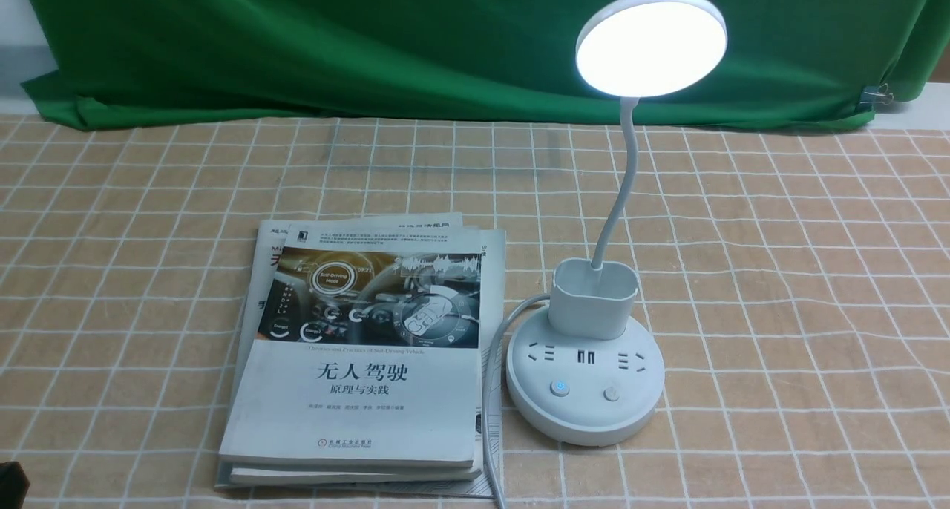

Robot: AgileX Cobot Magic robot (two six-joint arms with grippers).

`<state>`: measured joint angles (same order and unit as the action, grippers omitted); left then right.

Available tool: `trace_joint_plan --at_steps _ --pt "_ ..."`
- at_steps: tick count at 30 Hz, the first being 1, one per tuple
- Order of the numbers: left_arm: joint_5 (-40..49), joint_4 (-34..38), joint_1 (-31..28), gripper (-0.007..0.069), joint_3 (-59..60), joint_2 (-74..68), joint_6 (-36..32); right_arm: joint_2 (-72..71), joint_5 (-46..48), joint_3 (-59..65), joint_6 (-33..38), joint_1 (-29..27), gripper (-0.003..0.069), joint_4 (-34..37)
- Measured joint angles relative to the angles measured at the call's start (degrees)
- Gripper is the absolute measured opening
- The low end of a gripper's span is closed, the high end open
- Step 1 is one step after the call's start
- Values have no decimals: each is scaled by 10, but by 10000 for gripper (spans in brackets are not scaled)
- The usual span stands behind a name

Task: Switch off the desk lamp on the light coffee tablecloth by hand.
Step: 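Press the power button on the lamp base to turn the lamp off with the right gripper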

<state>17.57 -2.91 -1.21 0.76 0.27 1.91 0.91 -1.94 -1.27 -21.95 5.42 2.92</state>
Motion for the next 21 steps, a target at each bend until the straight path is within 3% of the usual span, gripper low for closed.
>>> trace_joint_plan --at_steps 4,9,13,21 --pt "0 0 0 5 0 0 0 79 121 -111 37 34 52 0" --pt "0 0 0 5 0 0 0 281 358 -306 133 94 34 0" --pt "0 0 0 5 0 0 0 431 478 -394 162 120 32 0" --pt "0 0 0 5 0 0 0 686 519 -490 178 196 29 -1"
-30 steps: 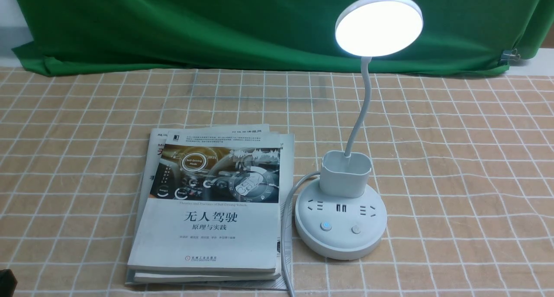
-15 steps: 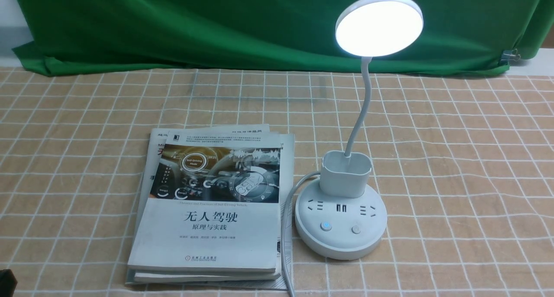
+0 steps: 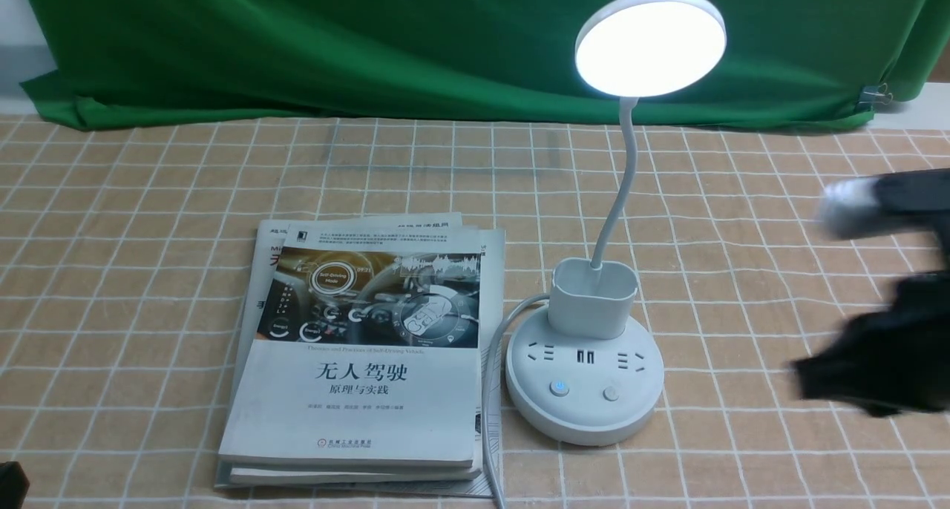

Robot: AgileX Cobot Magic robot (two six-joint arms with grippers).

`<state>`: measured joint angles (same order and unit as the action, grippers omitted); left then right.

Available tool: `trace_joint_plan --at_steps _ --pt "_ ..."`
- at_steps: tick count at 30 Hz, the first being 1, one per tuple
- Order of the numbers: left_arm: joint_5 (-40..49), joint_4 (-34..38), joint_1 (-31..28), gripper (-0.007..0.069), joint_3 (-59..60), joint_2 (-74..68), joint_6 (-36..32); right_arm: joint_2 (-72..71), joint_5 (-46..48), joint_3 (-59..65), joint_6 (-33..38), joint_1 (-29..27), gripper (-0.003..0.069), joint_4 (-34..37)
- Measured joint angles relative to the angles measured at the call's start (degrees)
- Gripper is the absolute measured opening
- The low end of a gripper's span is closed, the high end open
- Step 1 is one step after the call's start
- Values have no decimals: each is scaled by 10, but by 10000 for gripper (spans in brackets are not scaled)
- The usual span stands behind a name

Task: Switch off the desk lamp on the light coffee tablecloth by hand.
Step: 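Press the power button on the lamp base to turn the lamp off with the right gripper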

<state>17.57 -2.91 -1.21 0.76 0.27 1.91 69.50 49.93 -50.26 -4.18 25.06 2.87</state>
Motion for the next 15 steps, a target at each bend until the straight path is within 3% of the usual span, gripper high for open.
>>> trace_joint_plan --at_steps 5,15 --pt "0 0 0 5 0 0 0 138 -1 -77 -3 82 29 4" --pt "0 0 0 5 0 0 1 286 3 -166 -4 91 32 5"
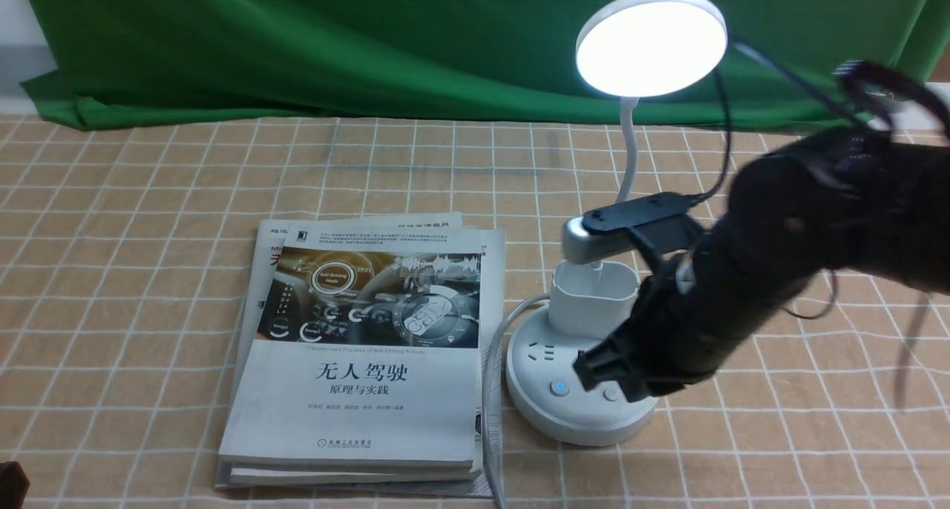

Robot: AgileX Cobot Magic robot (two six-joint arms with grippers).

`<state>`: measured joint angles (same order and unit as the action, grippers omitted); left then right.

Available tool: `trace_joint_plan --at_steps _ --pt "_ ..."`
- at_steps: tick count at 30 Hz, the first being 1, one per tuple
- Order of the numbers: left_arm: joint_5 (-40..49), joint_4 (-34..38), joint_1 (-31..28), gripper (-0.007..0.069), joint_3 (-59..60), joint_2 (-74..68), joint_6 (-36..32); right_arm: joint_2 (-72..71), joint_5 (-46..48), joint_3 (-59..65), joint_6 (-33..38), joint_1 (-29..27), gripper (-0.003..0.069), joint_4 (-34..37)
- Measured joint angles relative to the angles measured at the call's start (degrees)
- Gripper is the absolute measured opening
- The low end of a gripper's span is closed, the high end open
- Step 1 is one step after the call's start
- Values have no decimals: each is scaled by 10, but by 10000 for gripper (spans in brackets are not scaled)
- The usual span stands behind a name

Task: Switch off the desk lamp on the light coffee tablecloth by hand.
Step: 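Press the power button on the lamp base to turn the lamp off with the right gripper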

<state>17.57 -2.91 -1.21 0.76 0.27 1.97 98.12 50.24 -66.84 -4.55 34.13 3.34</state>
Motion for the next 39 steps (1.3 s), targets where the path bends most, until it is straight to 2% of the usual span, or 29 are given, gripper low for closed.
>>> trace_joint_plan --at_steps 6,22,39 --pt "0 0 0 5 0 0 0 50 10 -40 2 -11 32 0" --pt "0 0 0 5 0 0 -1 96 9 -52 10 -12 32 3" --pt "0 0 0 5 0 0 0 55 -15 -50 14 -12 35 11"
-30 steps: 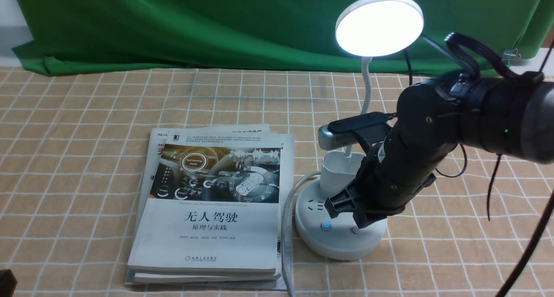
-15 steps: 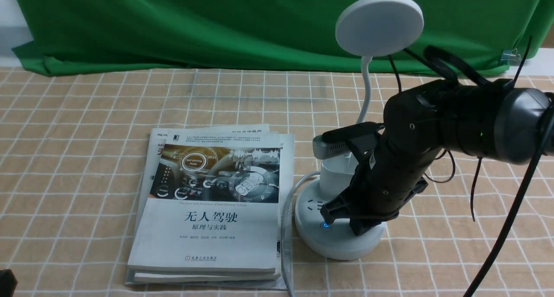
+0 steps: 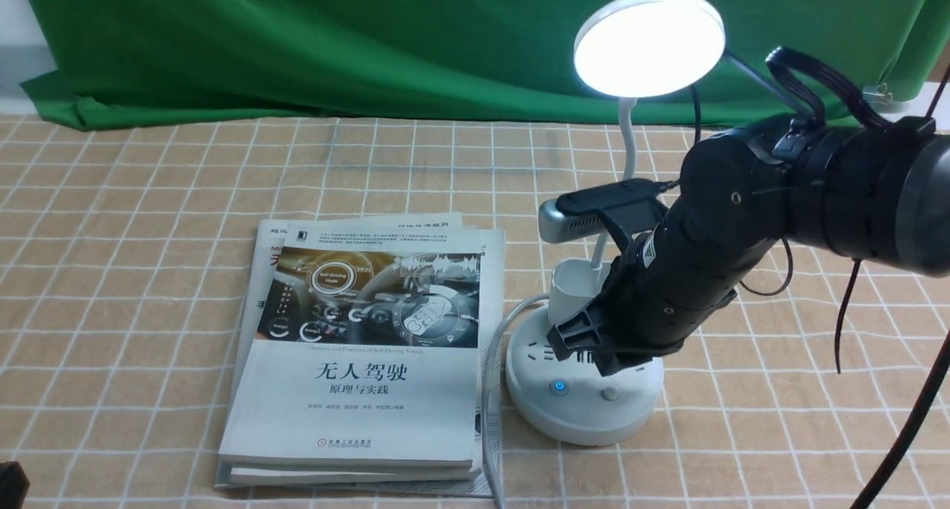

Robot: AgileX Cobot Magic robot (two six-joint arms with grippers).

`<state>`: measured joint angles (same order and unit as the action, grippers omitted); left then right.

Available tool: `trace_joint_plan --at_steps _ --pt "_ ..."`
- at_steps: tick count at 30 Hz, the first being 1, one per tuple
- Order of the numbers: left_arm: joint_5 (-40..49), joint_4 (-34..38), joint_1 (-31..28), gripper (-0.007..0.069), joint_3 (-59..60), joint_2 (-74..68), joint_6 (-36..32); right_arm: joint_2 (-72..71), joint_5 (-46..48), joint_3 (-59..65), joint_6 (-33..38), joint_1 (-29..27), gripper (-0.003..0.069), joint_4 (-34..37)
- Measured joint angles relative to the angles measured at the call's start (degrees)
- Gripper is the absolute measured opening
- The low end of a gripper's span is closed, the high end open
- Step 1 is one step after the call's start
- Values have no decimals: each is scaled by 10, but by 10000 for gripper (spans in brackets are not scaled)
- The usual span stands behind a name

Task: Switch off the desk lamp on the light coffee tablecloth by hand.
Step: 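Press the power button on the lamp base to turn the lamp off with the right gripper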

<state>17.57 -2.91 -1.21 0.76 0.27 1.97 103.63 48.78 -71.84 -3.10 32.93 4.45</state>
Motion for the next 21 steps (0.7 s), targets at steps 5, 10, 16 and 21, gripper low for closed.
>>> trace_joint_plan --at_steps 5,10,16,21 --pt "0 0 0 5 0 0 0 22 -2 0 1 0 36 1" --pt "0 0 0 5 0 0 0 38 -6 2 1 0 36 1" --pt "0 0 0 5 0 0 -1 36 -29 13 1 0 36 1" --pt "0 0 0 5 0 0 -1 24 -45 21 1 0 36 1"
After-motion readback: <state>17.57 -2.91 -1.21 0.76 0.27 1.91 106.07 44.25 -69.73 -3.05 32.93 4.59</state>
